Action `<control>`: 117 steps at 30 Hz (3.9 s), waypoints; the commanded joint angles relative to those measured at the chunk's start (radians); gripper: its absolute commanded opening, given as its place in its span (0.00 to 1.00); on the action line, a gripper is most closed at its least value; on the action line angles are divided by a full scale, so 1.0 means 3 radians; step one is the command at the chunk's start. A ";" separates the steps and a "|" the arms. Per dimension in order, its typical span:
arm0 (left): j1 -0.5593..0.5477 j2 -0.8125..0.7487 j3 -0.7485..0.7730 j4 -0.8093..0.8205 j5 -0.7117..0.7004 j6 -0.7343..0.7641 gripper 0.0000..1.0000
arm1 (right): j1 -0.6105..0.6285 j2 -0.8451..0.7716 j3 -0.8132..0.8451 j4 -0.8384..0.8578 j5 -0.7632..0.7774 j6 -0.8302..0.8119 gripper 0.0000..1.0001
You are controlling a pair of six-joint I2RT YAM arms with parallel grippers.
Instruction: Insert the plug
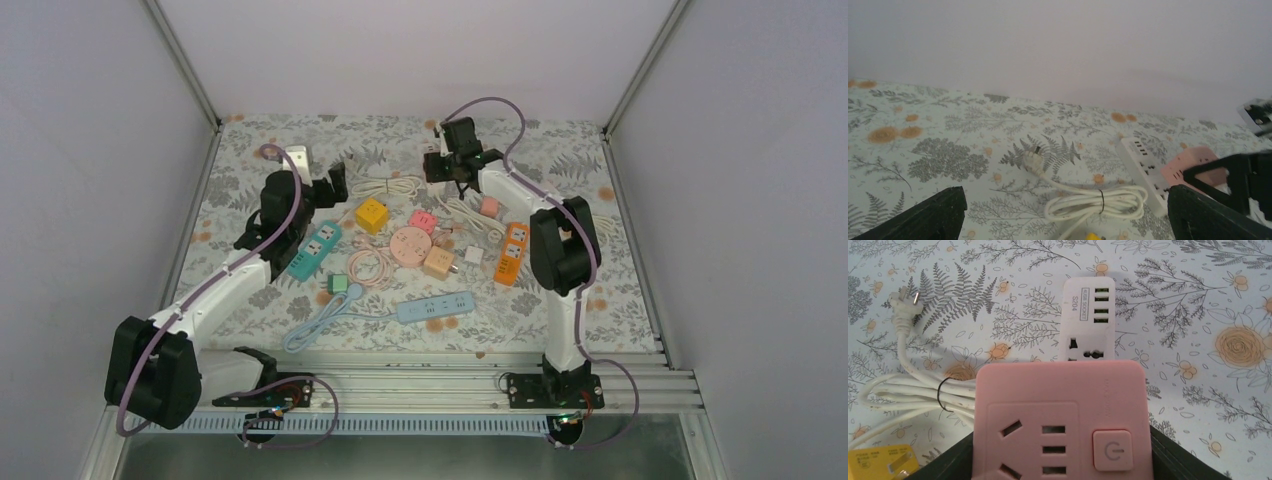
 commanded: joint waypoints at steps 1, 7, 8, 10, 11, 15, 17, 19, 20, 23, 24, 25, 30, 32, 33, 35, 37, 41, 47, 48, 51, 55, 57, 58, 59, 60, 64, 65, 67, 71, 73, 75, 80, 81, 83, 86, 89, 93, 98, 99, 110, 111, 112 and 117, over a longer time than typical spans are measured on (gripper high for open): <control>0.0023 -0.0085 -0.0077 -0.0053 0.0232 0.0014 1.00 | 0.0012 0.0142 0.0192 0.0138 0.0033 -0.0081 0.47; 0.0022 -0.0091 -0.0078 -0.0051 0.0275 0.0078 1.00 | 0.0007 0.0258 0.0215 0.0137 -0.0020 -0.0041 0.49; 0.0022 -0.0084 -0.0078 -0.0054 0.0278 0.0083 1.00 | 0.0006 0.0270 0.0218 0.0133 -0.0013 -0.0021 0.49; 0.0022 -0.0079 -0.0086 -0.0056 0.0264 0.0084 1.00 | 0.0009 0.0292 0.0214 0.0116 0.0020 0.0005 0.48; 0.0022 -0.0077 -0.0089 -0.0056 0.0261 0.0084 1.00 | 0.0009 0.0299 0.0218 0.0089 0.0049 0.0019 0.48; 0.0028 -0.0029 -0.0072 -0.0072 0.0279 0.0083 1.00 | 0.0007 0.0273 0.0141 0.0087 0.0080 0.0020 0.49; 0.0028 -0.0003 -0.0051 -0.0088 0.0289 0.0084 1.00 | 0.0007 0.0294 0.0129 0.0087 0.0086 0.0020 0.49; 0.0028 0.0010 -0.0044 -0.0079 0.0313 0.0084 1.00 | 0.0007 0.0319 0.0133 0.0101 0.0150 0.0007 0.49; 0.0028 0.0010 -0.0041 -0.0072 0.0326 0.0087 1.00 | 0.0009 0.0327 0.0137 0.0117 0.0175 -0.0012 0.49; 0.0028 0.0012 -0.0021 -0.0086 0.0345 0.0103 1.00 | 0.0009 0.0351 0.0142 0.0155 0.0257 -0.0070 0.49; 0.0028 0.0011 -0.0018 -0.0092 0.0346 0.0109 1.00 | 0.0009 0.0355 0.0138 0.0174 0.0275 -0.0096 0.49; 0.0028 0.0009 -0.0018 -0.0092 0.0345 0.0114 1.00 | 0.0009 0.0360 0.0132 0.0195 0.0284 -0.0119 0.49; 0.0028 0.0024 -0.0018 -0.0102 0.0346 0.0120 1.00 | 0.0010 0.0368 0.0114 0.0232 0.0169 -0.0160 0.49; 0.0028 0.0034 -0.0018 -0.0110 0.0349 0.0115 1.00 | 0.0010 0.0371 0.0101 0.0202 0.0167 -0.0146 0.49; 0.0028 0.0034 -0.0018 -0.0112 0.0350 0.0115 1.00 | 0.0013 0.0365 0.0090 0.0176 0.0176 -0.0144 0.49; 0.0029 0.0041 -0.0018 -0.0117 0.0351 0.0120 1.00 | 0.0016 0.0366 0.0086 0.0096 0.0235 -0.0130 0.49; 0.0031 0.0045 -0.0014 -0.0125 0.0337 0.0128 1.00 | 0.0018 0.0379 0.0114 -0.0062 0.0348 -0.0116 0.49; 0.0030 0.0054 0.0002 -0.0143 0.0327 0.0143 1.00 | -0.0002 0.0355 0.0199 -0.0366 0.0639 -0.0090 0.49; 0.0034 0.0086 0.0033 -0.0181 0.0330 0.0154 1.00 | -0.0087 0.0405 0.0512 -0.0808 0.0470 -0.0136 0.49; 0.0035 0.0082 0.0033 -0.0184 0.0331 0.0156 1.00 | -0.0088 0.0436 0.0529 -0.0835 0.0418 -0.0160 0.50; 0.0033 0.0097 0.0026 -0.0188 0.0331 0.0151 1.00 | -0.0088 0.0575 0.0539 -0.0861 0.0360 -0.0181 0.50; 0.0033 0.0104 0.0033 -0.0199 0.0336 0.0159 1.00 | -0.0090 0.0632 0.0366 -0.0634 0.0354 -0.0156 0.49; 0.0035 0.0107 0.0038 -0.0203 0.0335 0.0161 1.00 | -0.0088 0.0672 0.0305 -0.0560 0.0369 -0.0140 0.49; 0.0033 0.0107 0.0038 -0.0207 0.0333 0.0161 1.00 | -0.0088 0.0698 0.0290 -0.0543 0.0375 -0.0134 0.48; 0.0035 0.0107 0.0039 -0.0209 0.0337 0.0161 1.00 | -0.0090 0.0715 0.0261 -0.0510 0.0381 -0.0122 0.48; 0.0033 0.0106 0.0039 -0.0210 0.0335 0.0161 1.00 | -0.0091 0.0723 0.0215 -0.0469 0.0379 -0.0107 0.47; 0.0035 0.0112 0.0036 -0.0210 0.0333 0.0161 1.00 | -0.0094 0.0762 0.0044 -0.0349 0.0357 -0.0081 0.47; 0.0034 0.0112 0.0034 -0.0214 0.0334 0.0159 1.00 | -0.0094 0.0781 0.0037 -0.0360 0.0359 -0.0071 0.47; 0.0036 0.0117 0.0038 -0.0215 0.0334 0.0160 1.00 | -0.0095 0.0837 0.0035 -0.0394 0.0389 -0.0061 0.47; 0.0035 0.0125 0.0044 -0.0219 0.0332 0.0161 1.00 | -0.0097 0.1007 0.0153 -0.0671 0.0609 -0.0020 0.47; 0.0033 0.0129 0.0044 -0.0220 0.0337 0.0161 1.00 | -0.0094 0.1048 0.0154 -0.0725 0.0650 -0.0028 0.47; 0.0037 0.0138 0.0046 -0.0219 0.0336 0.0160 1.00 | -0.0094 0.1077 0.0157 -0.0774 0.0694 -0.0033 0.48; 0.0033 0.0138 0.0060 -0.0237 0.0333 0.0166 1.00 | -0.0094 0.1182 0.0239 -0.0872 0.0727 -0.0053 0.48; 0.0036 0.0137 0.0066 -0.0241 0.0335 0.0170 1.00 | -0.0097 0.1178 0.0248 -0.0867 0.0705 -0.0053 0.48; 0.0033 0.0138 0.0073 -0.0255 0.0332 0.0171 1.00 | -0.0099 0.1158 0.0291 -0.0839 0.0665 -0.0042 0.48; 0.0033 0.0128 0.0087 -0.0268 0.0340 0.0176 1.00 | -0.0099 0.1084 0.0390 -0.0796 0.0602 -0.0043 0.49; 0.0034 0.0114 0.0103 -0.0286 0.0340 0.0176 1.00 | -0.0101 0.0992 0.0518 -0.0722 0.0572 -0.0037 0.50; 0.0033 0.0081 0.0132 -0.0305 0.0345 0.0182 1.00 | -0.0105 0.0839 0.0653 -0.0614 0.0465 -0.0043 0.63; 0.0034 0.0022 0.0163 -0.0341 0.0361 0.0182 1.00 | -0.0104 0.0546 0.0697 -0.0543 0.0436 0.0025 0.92; 0.0037 0.0010 0.0170 -0.0344 0.0364 0.0179 1.00 | -0.0104 0.0451 0.0674 -0.0533 0.0401 0.0029 0.96; 0.0038 -0.0213 0.0049 -0.0242 0.0426 0.0092 1.00 | 0.0096 -0.0532 -0.0649 -0.0300 0.0220 0.0373 0.85; 0.0034 -0.0239 0.0028 -0.0221 0.0458 0.0100 1.00 | 0.0142 -0.0632 -0.0812 -0.0272 0.0198 0.0366 0.85; 0.0036 -0.0263 0.0011 -0.0194 0.0481 0.0100 1.00 | 0.0184 -0.0745 -0.0956 -0.0248 0.0185 0.0342 0.85; 0.0034 -0.0345 -0.0056 -0.0110 0.0667 0.0093 1.00 | 0.0449 -0.1203 -0.1472 -0.0309 0.0016 0.0191 0.95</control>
